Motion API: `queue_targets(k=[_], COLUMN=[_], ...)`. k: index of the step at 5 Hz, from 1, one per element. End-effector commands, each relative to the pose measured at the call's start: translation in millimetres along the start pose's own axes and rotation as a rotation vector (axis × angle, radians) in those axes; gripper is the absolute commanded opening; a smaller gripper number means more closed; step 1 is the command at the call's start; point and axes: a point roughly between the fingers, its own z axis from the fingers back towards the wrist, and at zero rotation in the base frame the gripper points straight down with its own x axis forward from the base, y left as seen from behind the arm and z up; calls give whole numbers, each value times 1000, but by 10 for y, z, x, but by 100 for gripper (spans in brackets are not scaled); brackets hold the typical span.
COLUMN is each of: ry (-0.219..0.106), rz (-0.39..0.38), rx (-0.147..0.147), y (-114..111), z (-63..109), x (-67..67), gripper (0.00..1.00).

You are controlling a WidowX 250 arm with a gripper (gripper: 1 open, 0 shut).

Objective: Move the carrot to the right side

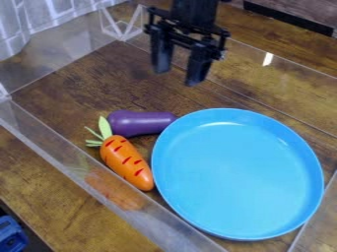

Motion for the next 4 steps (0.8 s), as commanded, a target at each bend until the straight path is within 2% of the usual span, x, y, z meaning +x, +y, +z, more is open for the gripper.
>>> queue_targets(k=[1, 2, 4], ry=[-69, -73, -70], rz=[-35, -39, 4], rx=[6, 5, -8], y=[-163, -160, -175], z=[185, 180, 95], x=[215, 241, 253], gripper=[0, 100, 100])
